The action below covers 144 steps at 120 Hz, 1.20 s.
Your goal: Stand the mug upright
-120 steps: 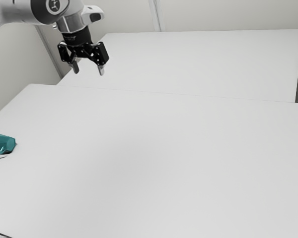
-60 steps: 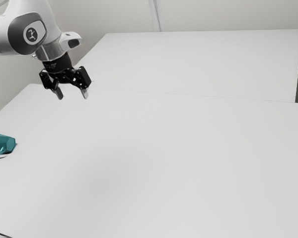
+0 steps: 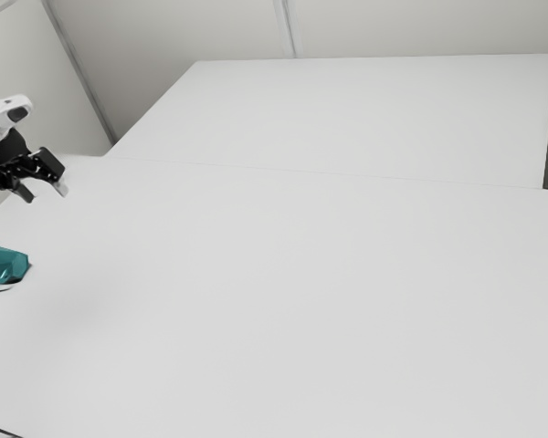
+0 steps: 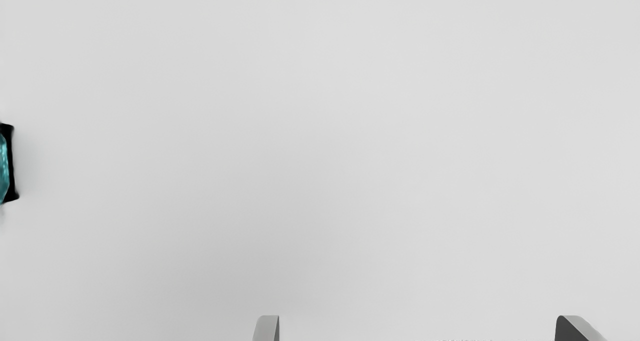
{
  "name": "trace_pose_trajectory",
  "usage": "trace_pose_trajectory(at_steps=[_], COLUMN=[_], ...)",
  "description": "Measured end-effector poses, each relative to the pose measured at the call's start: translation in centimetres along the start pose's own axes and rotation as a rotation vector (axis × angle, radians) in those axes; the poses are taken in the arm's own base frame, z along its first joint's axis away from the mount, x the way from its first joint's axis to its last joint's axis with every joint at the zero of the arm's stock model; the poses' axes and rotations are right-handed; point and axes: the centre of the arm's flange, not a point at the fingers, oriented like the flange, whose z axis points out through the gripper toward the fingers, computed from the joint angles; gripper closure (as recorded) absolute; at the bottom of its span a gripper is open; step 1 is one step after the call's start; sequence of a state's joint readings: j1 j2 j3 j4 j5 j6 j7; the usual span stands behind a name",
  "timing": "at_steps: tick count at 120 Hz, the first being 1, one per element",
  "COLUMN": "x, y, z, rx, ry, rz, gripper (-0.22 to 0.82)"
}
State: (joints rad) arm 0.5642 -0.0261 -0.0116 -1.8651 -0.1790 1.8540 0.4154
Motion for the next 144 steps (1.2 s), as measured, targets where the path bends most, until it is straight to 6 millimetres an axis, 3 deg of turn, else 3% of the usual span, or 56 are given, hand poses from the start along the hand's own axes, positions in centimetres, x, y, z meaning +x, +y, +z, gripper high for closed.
trace_pose_trajectory(at_steps=[24,38,54,69,94,114,144], x=[-1.2,-0.8,-0.4,0.3,-0.5,-0.6,-0.8], y=[-10.1,-15.7,-20.6,-23.6,-30.2,-33.1,-36.4], z=[2.3,3.2,4.2,5.4,8.4,8.8,11.1], rx=[-0.038,-0.051,-0.056,-0.077,-0.135,-0.15,-0.187], ry=[-0.01,0.004,0.021,0.032,0.064,0.124,0.182], rz=[0.064,0.11,0.166,0.221,0.241,0.249,0.226], gripper=[0.0,0.0,0.0,0.0,0.0,0.0,0.0])
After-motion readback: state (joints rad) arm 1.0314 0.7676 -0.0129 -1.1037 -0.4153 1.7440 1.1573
